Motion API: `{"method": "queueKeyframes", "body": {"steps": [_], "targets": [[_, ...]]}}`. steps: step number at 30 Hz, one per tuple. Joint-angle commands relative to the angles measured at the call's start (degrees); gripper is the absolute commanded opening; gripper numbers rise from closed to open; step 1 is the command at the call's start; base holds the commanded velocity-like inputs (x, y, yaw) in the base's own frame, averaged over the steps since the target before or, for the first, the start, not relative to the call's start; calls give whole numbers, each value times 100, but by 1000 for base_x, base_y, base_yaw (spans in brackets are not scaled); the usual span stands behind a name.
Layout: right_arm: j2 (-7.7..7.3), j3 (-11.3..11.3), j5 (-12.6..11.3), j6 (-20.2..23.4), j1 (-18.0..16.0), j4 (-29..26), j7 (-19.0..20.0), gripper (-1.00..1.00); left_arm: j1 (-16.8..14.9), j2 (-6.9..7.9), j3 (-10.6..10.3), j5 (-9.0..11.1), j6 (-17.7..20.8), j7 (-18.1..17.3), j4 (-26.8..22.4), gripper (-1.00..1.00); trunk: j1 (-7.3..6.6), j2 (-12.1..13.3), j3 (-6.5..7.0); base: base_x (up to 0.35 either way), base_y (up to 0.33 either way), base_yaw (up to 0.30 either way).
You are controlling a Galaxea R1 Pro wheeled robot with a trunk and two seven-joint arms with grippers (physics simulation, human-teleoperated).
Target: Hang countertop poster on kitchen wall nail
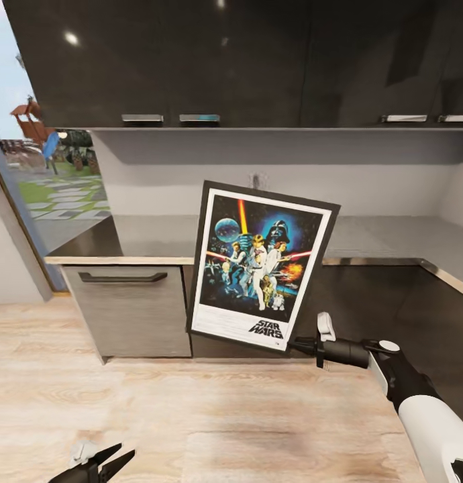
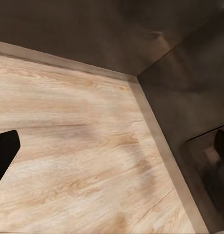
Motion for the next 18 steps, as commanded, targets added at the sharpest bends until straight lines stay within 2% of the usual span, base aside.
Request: {"method": "queueKeyframes", "body": {"steps": [1, 6, 13, 14, 18], "targets": [[2, -23, 25, 6, -3, -4, 21, -100, -8, 8, -44, 56, 0, -3, 6, 100, 0, -3, -6, -42, 27, 291], [2, -16, 30, 7, -3, -4, -8, -100, -8, -20, -44, 58, -1, -4, 14, 100, 0, -3, -6, -124, 134, 291], [2, -14, 34, 7, -3, -4, -29, -100, -8, -36, -35, 59, 0, -3, 16, 100, 0, -3, -9, -172, 251, 288], [6, -13, 34, 7, -3, -4, -135, -100, -8, -36, -35, 59, 8, -6, 16, 100, 0, -3, -10, -159, 269, 262], [10, -12, 34, 12, -3, -4, -202, -100, -8, -36, -35, 59, 13, -6, 16, 100, 0, -3, -13, -139, 274, 94]]}}
